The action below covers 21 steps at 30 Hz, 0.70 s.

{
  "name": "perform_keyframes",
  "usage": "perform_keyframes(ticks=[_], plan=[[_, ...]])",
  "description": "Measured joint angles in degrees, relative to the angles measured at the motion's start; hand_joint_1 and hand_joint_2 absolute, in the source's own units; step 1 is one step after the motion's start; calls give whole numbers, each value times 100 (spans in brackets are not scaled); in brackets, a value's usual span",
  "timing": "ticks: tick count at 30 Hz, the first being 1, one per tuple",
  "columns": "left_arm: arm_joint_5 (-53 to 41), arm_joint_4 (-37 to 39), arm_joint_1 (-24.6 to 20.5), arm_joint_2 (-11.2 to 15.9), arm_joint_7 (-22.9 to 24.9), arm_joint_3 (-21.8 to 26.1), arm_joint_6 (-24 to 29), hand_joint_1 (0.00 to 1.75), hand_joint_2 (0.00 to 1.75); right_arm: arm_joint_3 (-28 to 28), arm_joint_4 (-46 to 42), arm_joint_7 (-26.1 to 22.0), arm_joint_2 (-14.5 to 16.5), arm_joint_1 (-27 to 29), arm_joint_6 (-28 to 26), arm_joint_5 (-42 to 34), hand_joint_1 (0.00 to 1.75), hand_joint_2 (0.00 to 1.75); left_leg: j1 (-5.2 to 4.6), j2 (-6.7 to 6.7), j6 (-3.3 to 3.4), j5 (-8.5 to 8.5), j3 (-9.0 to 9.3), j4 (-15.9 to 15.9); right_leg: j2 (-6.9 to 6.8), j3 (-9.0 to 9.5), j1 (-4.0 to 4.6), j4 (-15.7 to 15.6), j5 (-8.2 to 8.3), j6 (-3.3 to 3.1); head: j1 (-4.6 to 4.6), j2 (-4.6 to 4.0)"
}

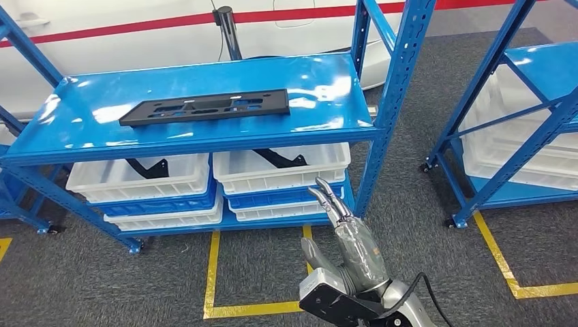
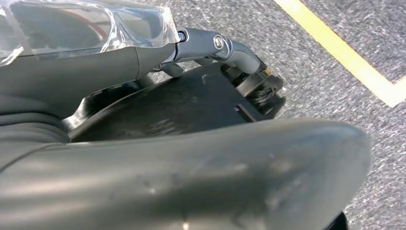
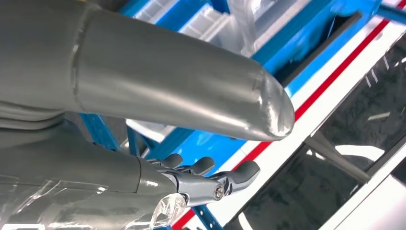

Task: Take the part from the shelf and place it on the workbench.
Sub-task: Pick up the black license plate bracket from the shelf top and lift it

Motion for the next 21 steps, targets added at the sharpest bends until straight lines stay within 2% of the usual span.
perform_keyframes(ticks=[1, 2, 3, 5, 6, 7, 8, 9, 10, 11, 12, 13, 14, 15, 16, 17, 18, 19, 20, 21], plan=[[4, 7, 17, 8, 3, 1, -1, 0, 0, 1, 0, 0, 1, 3, 0, 0, 0, 0, -44, -7, 96, 264, 82, -326, 5, 117, 14, -50, -62, 7, 10, -1], [8, 15, 32, 19, 9, 2, -1, 0, 0, 3, 1, -1, 4, 9, 0, -1, 0, 0, -100, -12, 188, 431, 157, -579, 5, 214, 4, -121, -104, 26, 18, -1], [12, 23, 41, 29, 16, 2, -2, 0, 0, 4, 2, -1, 9, 16, 0, -1, 0, 0, -147, -11, 270, 463, 229, -702, 2, 292, -21, -219, -116, 59, 22, 0], [13, 34, 36, 46, 27, 2, -3, 0, 0, 7, 2, -5, 18, 11, -1, -1, 0, 0, -198, 5, 393, 382, 488, -1012, -16, 412, -51, -338, -16, 144, 22, 1], [10, 37, 34, 48, 26, 2, -4, 0, 0, 5, -3, -8, 19, 7, -3, 0, 0, 0, -182, 13, 428, 346, 674, -1237, -23, 404, -52, -275, 84, 173, 21, 2], [5, 39, 29, 50, 18, 2, -4, 0, 0, 5, -3, -17, 20, 1, -7, 2, 0, 0, -161, 16, 446, 314, 864, -1473, -33, 296, -42, -59, 213, 194, 23, 1], [2, 40, 26, 48, 10, 2, -5, 0, 0, 7, -3, -28, 21, -6, -9, 5, 0, 0, -130, 13, 446, 285, 1030, -1651, -38, 102, -33, 257, 299, 212, 25, 1], [-1, 40, 30, 41, 3, 2, -7, 0, 0, 8, 1, -34, 21, -6, -12, 6, 0, 0, -99, 8, 424, 257, 1170, -1764, -44, -163, -32, 623, 291, 225, 34, 1], [-3, 40, 33, 34, -2, 1, -12, 0, 0, 12, 8, -42, 22, -8, -13, 7, 0, 0, -77, -3, 405, 203, 1293, -1830, -48, -444, -30, 943, 179, 246, 40, 1], [-2, 40, 42, 27, -2, -1, -16, 0, 0, 16, 12, -44, 22, -7, -13, 7, 0, 0, -52, -22, 375, 131, 1405, -1859, -51, -686, -33, 1139, -29, 270, 45, 1], [-2, 40, 51, 22, -2, -2, -18, 0, 0, 20, 16, -45, 22, -5, -13, 7, 0, 0, -27, -44, 334, 44, 1521, -1872, -54, -878, -41, 1200, -258, 298, 50, 1], [-2, 40, 58, 18, -1, -3, -19, 0, 0, 27, 20, -46, 22, -2, -13, 7, 0, 0, 2, -71, 292, -48, 1645, -1873, -59, -1004, -51, 1122, -426, 331, 52, 0], [-3, 40, 63, 17, -1, -3, -14, 0, 0, 37, 22, -46, 21, 2, -13, 6, 0, 0, 32, -95, 248, -147, 1773, -1868, -66, -1069, -63, 931, -455, 368, 55, 0], [-5, 40, 64, 15, 3, -2, -7, 0, 0, 46, 27, -48, 21, 10, -10, 4, 0, 0, 57, -112, 201, -257, 1901, -1852, -82, -1092, -80, 631, -252, 403, 58, 0], [-7, 43, 66, 15, 12, -2, 2, 0, 0, 56, 40, -50, 20, 27, -4, 3, 0, 0, 67, -118, 148, -384, 2008, -1816, -124, -1106, -99, 272, 235, 427, 66, -1], [-9, 46, 67, 14, 26, -1, 10, 0, 0, 63, 54, -49, 17, 37, 1, 0, 0, 0, 65, -117, 99, -510, 2071, -1774, -168, -1112, -102, 0, 699, 399, 69, 1], [-10, 50, 59, 13, 44, -2, 16, 0, 0, 68, 65, -49, 16, 38, 6, -2, 0, 0, 53, -104, 51, -633, 2105, -1738, -191, -1132, -102, -183, 1095, 348, 63, 1], [-10, 56, 47, 14, 57, -2, 22, 0, 0, 71, 67, -51, 21, 32, 8, 0, 0, 0, 45, -86, 10, -707, 2122, -1707, -204, -1162, -97, -245, 1307, 274, 55, 2], [-13, 58, 35, 12, 66, -3, 27, 0, 0, 71, 61, -54, 26, 13, 5, 0, 0, 0, 49, -68, -16, -740, 2126, -1671, -184, -1173, -87, -209, 1266, 196, 35, 2], [-15, 61, 20, 11, 70, -5, 30, 0, 0, 72, 56, -60, 33, -1, 4, 2, 0, 0, 61, -51, -39, -747, 2119, -1600, -157, -1174, -92, -194, 1232, 146, 18, 2]])
